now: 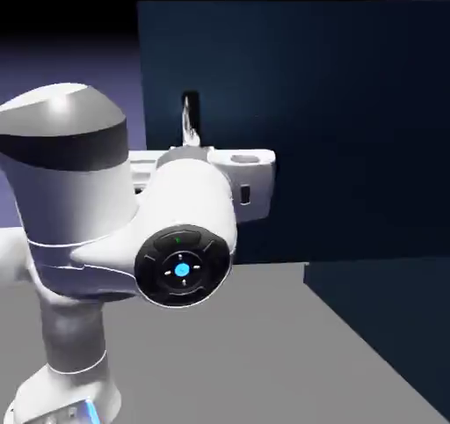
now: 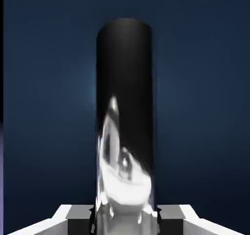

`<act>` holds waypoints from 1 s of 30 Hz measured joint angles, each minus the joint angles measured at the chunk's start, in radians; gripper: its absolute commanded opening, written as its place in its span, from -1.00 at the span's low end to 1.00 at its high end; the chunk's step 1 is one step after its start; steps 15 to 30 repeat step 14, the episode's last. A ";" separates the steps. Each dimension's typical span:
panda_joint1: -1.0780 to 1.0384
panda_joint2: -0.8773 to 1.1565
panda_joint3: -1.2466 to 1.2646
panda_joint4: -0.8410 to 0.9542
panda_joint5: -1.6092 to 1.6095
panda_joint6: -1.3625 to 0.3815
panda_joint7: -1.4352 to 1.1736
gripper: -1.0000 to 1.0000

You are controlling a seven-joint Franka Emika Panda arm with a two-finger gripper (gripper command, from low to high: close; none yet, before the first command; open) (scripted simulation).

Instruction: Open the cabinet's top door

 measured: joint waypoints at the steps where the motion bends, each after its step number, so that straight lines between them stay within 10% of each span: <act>1: 0.031 0.001 -0.020 0.036 -0.010 -0.027 0.005 -1.00; 14: 0.420 -0.030 -0.203 0.507 -0.083 -0.339 0.110 -1.00; 30: 0.420 -0.030 -0.203 0.507 -0.083 -0.339 0.110 -1.00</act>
